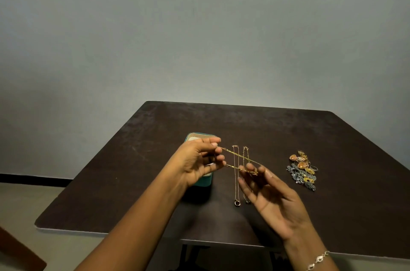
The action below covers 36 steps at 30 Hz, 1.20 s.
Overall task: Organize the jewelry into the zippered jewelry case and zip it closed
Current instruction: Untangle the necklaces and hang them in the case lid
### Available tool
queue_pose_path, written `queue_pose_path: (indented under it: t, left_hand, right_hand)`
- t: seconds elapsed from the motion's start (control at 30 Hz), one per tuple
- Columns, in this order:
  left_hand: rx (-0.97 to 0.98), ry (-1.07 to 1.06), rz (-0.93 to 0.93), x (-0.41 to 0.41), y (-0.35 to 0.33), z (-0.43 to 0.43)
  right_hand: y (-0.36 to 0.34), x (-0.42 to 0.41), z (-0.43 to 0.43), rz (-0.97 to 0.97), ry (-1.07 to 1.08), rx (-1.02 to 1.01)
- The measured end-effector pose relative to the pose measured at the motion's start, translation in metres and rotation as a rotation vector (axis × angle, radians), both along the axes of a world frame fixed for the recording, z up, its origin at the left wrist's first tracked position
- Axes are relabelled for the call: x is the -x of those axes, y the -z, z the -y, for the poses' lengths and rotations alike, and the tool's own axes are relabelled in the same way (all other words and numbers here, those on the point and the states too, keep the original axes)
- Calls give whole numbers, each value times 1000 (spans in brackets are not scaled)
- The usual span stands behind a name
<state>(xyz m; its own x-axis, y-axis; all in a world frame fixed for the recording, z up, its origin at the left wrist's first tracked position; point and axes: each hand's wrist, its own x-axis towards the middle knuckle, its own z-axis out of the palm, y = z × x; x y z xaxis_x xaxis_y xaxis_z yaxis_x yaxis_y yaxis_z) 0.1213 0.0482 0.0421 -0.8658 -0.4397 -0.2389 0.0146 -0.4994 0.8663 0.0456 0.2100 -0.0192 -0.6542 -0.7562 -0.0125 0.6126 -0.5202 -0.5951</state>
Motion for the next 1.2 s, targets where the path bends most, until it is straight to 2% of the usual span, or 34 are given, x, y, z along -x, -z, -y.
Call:
queue_pose_path:
  t: [0.13,0.3,0.43,0.53,0.6,0.67,0.77,0.93,1.2]
  left_hand:
    - [15,-5,48,4,12,0]
    - [120,-13,85,11,24,0]
    - [411,-152,42,11,25,13]
    - [687,-375,68,15,31,41]
    - [801,-497,172,22,38,63]
    - [789,-494,262,28,46,79]
    - [599,-348,247,35,59,93]
    - [628,-277,244,42,81,101]
    - [728,-203,374,44,93,110]
  right_hand:
    - [-13,9,0,-102,38,-66]
    - [-46,16,3,-303,96,-379]
    - [-65,24,1,-534,119,-597]
    - [-70,33,-3,-587,83,-690]
    - [-72,37,-5,-585,55,-717]
    - [-72,39,-6,-592,26,-737]
    - [-70,40,-4,-587,-8,-734]
    - [-63,44,0,-590,-63,-737]
    - [-70,50,15,-691,-100,-779]
